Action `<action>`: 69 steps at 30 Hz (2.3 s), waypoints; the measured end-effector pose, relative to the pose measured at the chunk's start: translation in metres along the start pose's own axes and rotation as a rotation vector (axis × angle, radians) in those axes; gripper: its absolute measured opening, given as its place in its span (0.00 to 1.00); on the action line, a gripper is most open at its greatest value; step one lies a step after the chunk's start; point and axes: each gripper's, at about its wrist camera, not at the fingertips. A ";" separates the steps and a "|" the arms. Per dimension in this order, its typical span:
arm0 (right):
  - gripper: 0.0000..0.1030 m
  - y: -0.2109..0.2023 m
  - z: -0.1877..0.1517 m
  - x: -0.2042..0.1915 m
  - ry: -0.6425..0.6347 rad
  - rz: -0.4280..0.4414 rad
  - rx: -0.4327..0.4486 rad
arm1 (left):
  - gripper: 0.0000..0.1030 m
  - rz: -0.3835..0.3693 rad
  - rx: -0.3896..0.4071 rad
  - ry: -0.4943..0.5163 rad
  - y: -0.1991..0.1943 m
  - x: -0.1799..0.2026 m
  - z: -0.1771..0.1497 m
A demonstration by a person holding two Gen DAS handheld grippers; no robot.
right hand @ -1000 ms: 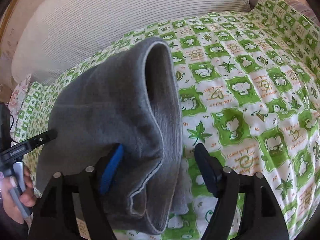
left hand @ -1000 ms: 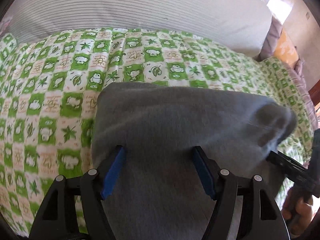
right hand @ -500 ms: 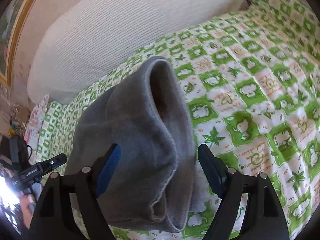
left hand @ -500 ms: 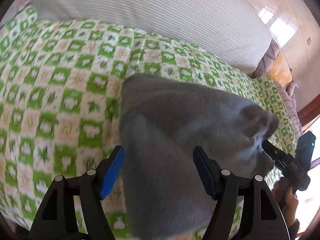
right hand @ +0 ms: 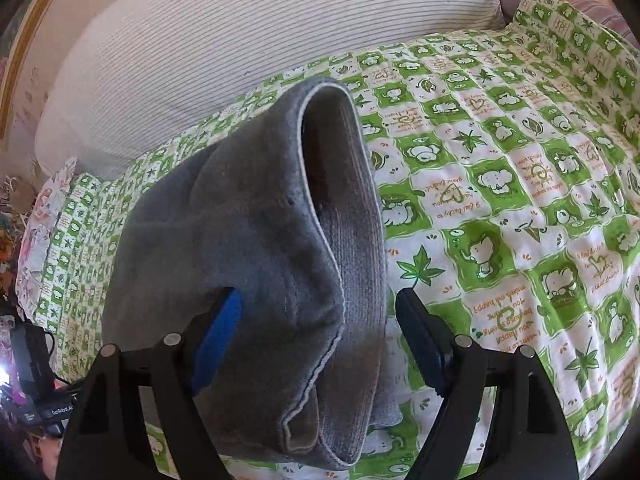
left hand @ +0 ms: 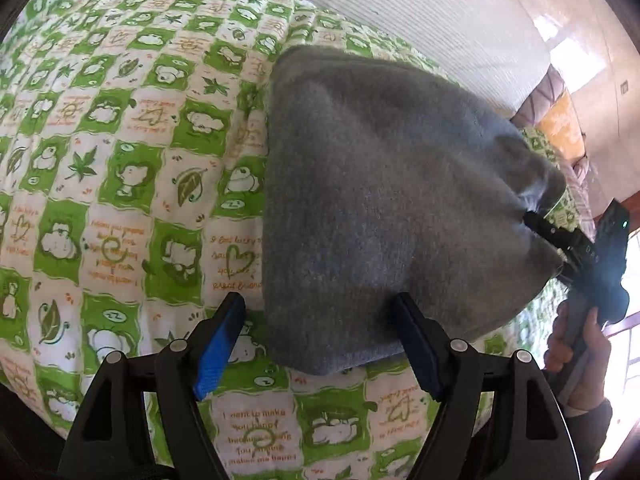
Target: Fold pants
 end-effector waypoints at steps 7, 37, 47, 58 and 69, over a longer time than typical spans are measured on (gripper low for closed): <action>0.78 -0.002 0.004 0.019 0.088 0.165 -0.004 | 0.74 -0.059 0.020 -0.050 -0.014 -0.004 0.033; 0.88 0.029 0.002 0.006 -0.001 0.159 -0.058 | 0.47 0.090 0.108 0.074 0.010 0.039 0.044; 0.48 0.020 0.006 -0.009 -0.118 0.129 -0.041 | 0.27 0.077 0.156 0.064 -0.006 0.034 0.037; 0.37 0.000 0.003 -0.028 -0.217 0.150 0.075 | 0.18 0.078 0.223 0.084 -0.031 0.036 0.019; 0.34 -0.009 -0.026 -0.075 -0.295 0.291 0.141 | 0.16 0.111 0.321 0.074 -0.076 0.015 0.009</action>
Point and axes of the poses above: each gripper's, at about its wrist camera, not at the fingertips, and y roughly the way its jaws point, x to its right, z to its top, and after that the axes turned 13 degrees about -x, right-handed
